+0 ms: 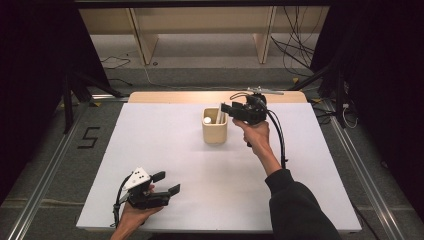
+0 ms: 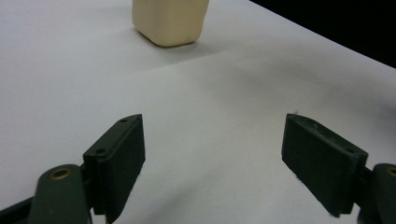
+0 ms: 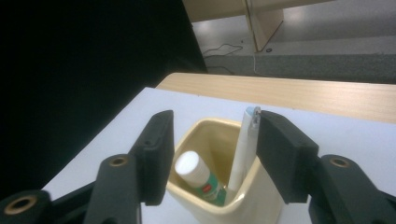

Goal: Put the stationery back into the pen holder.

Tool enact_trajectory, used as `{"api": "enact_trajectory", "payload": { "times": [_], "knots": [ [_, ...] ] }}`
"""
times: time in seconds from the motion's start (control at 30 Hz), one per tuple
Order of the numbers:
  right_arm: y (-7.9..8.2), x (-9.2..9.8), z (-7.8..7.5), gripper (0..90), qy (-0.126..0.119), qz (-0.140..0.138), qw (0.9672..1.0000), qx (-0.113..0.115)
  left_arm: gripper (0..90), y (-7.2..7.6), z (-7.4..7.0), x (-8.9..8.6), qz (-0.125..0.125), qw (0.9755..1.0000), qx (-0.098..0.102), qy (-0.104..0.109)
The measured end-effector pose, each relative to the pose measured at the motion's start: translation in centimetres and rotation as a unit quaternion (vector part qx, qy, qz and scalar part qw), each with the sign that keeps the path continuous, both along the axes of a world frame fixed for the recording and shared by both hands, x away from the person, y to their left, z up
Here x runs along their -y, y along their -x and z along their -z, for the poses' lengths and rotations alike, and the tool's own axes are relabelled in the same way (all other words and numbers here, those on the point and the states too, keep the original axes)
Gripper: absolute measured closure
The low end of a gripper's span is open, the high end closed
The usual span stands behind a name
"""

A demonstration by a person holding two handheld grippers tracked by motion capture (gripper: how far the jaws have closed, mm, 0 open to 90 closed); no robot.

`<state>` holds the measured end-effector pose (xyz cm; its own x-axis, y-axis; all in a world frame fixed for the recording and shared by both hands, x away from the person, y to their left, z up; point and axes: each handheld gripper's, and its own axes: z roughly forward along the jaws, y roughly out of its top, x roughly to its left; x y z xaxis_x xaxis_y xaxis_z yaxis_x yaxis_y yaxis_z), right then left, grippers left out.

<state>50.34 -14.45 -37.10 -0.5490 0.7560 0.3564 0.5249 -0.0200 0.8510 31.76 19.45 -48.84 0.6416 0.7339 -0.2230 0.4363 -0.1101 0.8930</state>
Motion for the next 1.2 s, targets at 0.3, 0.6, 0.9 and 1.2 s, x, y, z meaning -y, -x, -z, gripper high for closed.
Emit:
{"api": "enact_trajectory", "payload": {
  "times": [0.3, 0.6, 0.9, 1.2],
  "knots": [
    [1.8, 1.2, 0.9, 32.7, 0.005, -0.008, 0.9999, 0.005, 21.2, 0.0, 0.0, 0.0, 0.000, 1.0000, -0.001, -0.001],
    [4.6, 2.3, 1.9, 24.8, 0.026, -0.025, 0.9990, 0.024, 21.1, 0.0, 0.0, 0.0, 0.000, 1.0000, -0.002, -0.001],
    [7.9, 2.8, 3.3, 24.7, 0.068, -0.046, 0.9951, 0.054, 21.1, 0.0, 0.0, 0.0, 0.000, 1.0000, -0.002, -0.002],
    [10.8, 3.6, 5.0, 24.8, 0.073, -0.056, 0.9938, 0.063, 21.1, 0.0, 0.0, 0.0, 0.000, 1.0000, -0.001, -0.002]
  ]
}}
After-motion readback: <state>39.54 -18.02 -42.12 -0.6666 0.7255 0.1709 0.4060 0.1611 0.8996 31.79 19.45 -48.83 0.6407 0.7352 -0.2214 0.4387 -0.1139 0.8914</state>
